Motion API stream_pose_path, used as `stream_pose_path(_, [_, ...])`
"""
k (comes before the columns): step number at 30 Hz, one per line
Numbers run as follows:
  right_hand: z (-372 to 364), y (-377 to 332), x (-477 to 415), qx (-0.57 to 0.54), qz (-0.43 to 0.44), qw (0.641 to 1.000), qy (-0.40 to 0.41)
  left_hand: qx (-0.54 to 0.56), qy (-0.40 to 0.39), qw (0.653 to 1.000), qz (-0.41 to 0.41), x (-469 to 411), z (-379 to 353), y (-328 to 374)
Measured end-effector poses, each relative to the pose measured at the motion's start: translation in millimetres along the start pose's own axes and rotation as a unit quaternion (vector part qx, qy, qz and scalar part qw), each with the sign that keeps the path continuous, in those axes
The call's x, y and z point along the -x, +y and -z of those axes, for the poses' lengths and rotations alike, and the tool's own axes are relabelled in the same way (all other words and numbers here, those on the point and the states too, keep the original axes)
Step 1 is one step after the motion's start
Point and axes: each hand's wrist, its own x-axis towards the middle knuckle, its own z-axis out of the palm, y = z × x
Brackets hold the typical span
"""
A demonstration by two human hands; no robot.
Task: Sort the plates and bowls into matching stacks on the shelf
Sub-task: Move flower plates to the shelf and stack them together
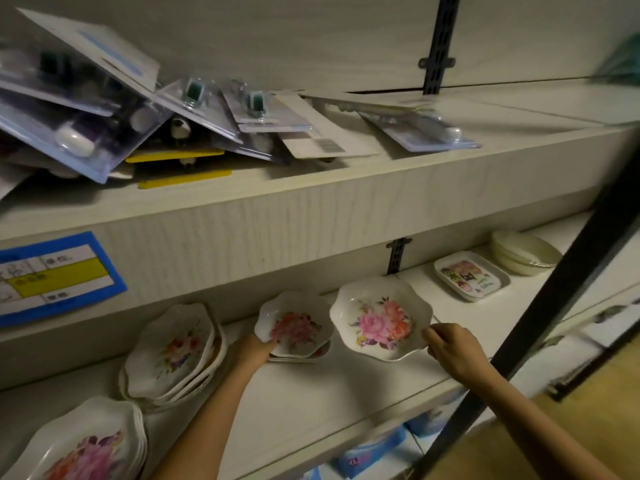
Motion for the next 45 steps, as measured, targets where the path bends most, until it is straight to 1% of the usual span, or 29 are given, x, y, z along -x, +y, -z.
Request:
stream_pose_path(3, [-1, 7, 4, 0.003, -0.009, 1.000, 0.003, 0.010, -0.009, 1.000, 0.019, -6, 0, 1])
stream_pose_path(5, [-1, 11, 6, 0.008, -0.010, 1.000, 0.014, 0.028, -0.003, 1.000, 0.012, -7, 0, 2])
stream_pose_path(10, [-1, 16, 13, 0.009, -0.007, 0.999, 0.032, 0.052, 0.005, 0.998, -0.045, 1, 7, 5])
stream_pose_path(14, [-3, 19, 28, -0.025, -0.020, 0.999, 0.041, -0.012, 0.023, 0.996, -0.085, 4, 13, 0])
stream_pose_path(18, [-3, 28, 49, -0.054, -0.026, 0.995, 0.074, -0.023, 0.043, 0.988, -0.144, 8, 16, -5])
stream_pose_path(22, [0, 41, 75, -0.074, -0.042, 0.992, 0.097, 0.009, 0.021, 0.983, -0.180, 22, 16, -6])
stream_pose_path(25, [7, 53, 94, -0.072, -0.057, 0.990, 0.106, 0.054, -0.012, 0.977, -0.206, 41, 8, -1])
stream_pose_path(30, [29, 90, 122, -0.061, -0.055, 0.989, 0.120, 0.043, -0.046, 0.972, -0.225, 75, -9, 13])
stream_pose_path(35, [63, 133, 149, -0.064, -0.062, 0.987, 0.135, 0.057, -0.081, 0.965, -0.243, 118, -38, 35])
stream_pose_path(40, [112, 185, 174, -0.049, -0.064, 0.986, 0.144, 0.073, -0.108, 0.964, -0.230, 160, -81, 65])
stream_pose_path(45, [166, 238, 187, -0.068, -0.066, 0.986, 0.139, 0.117, -0.118, 0.964, -0.206, 202, -134, 93])
